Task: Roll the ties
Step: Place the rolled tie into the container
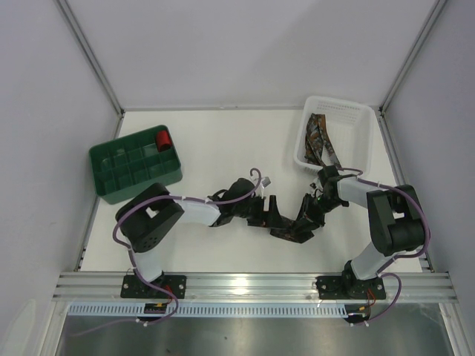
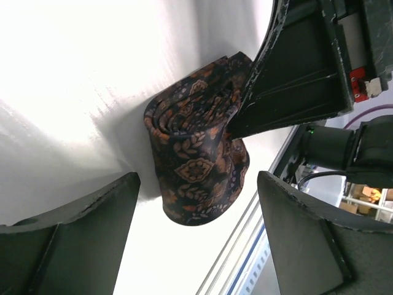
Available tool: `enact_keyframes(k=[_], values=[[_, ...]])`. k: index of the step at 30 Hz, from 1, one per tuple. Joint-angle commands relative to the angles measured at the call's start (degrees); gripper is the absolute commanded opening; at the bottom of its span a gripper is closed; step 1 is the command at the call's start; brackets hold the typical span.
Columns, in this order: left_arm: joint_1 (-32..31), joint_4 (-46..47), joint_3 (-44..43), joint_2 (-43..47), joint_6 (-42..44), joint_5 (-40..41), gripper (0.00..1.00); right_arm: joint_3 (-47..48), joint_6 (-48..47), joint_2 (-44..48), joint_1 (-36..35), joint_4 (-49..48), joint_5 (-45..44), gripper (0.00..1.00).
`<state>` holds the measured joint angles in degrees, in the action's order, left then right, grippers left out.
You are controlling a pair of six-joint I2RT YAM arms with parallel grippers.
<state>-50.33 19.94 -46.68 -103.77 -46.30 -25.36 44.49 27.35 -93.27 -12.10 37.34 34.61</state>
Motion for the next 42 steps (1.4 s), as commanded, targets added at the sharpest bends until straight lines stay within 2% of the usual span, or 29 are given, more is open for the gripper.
enact_keyframes(k=[1, 13, 19, 24, 28, 29, 30, 31, 34, 38, 42], values=[[0.58, -9.75, 1.06, -0.30, 5.52, 3.49, 0.86, -2.21, -1.95, -3.40, -0.38, -6.85, -13.60, 0.27], [0.49, -1.41, -3.42, -10.22, 3.24, -5.21, 0.86, -2.21, -2.22, -3.67, -0.38, -7.20, -13.34, 0.27], [-2.85, 1.66, -4.48, -12.95, 0.25, -8.91, 0.78, -2.04, -1.95, -4.11, -0.38, -7.37, -12.90, 0.27], [-3.11, 2.39, -2.54, -12.95, -0.72, -8.83, 0.62, -2.13, -1.95, -4.11, -0.56, -7.63, -12.73, 0.27], [-3.02, 1.15, -4.30, -14.62, -1.16, -8.30, 0.35, -1.95, -1.95, -4.11, -0.65, -7.37, -12.81, 0.27], [-3.11, 0.11, -5.43, -15.41, -1.16, -8.30, 0.21, -2.04, -1.95, -4.20, -0.65, -7.28, -12.81, 0.27], [-3.02, -0.17, -5.88, -15.59, -1.16, -8.30, 0.14, -1.95, -2.04, -4.02, -0.73, -7.20, -12.81, 0.27], [-3.02, -0.60, -6.67, -15.76, -0.90, -8.47, 0.01, -1.86, -1.95, -3.93, -0.65, -7.11, -12.81, 0.27], [-2.15, -7.01, -8.08, -15.15, 1.21, -7.33, 0.00, -1.08, -1.78, -3.50, -0.65, -6.32, -12.99, 0.29], [1.97, -15.18, -7.04, -10.94, 3.58, -6.54, 0.00, 4.71, -2.48, 0.27, -1.34, 0.17, -16.76, 0.39], [8.65, -24.93, -7.20, -2.52, 7.71, -6.72, 0.00, 14.20, -3.27, 5.98, -1.53, 9.82, -18.88, 0.57]])
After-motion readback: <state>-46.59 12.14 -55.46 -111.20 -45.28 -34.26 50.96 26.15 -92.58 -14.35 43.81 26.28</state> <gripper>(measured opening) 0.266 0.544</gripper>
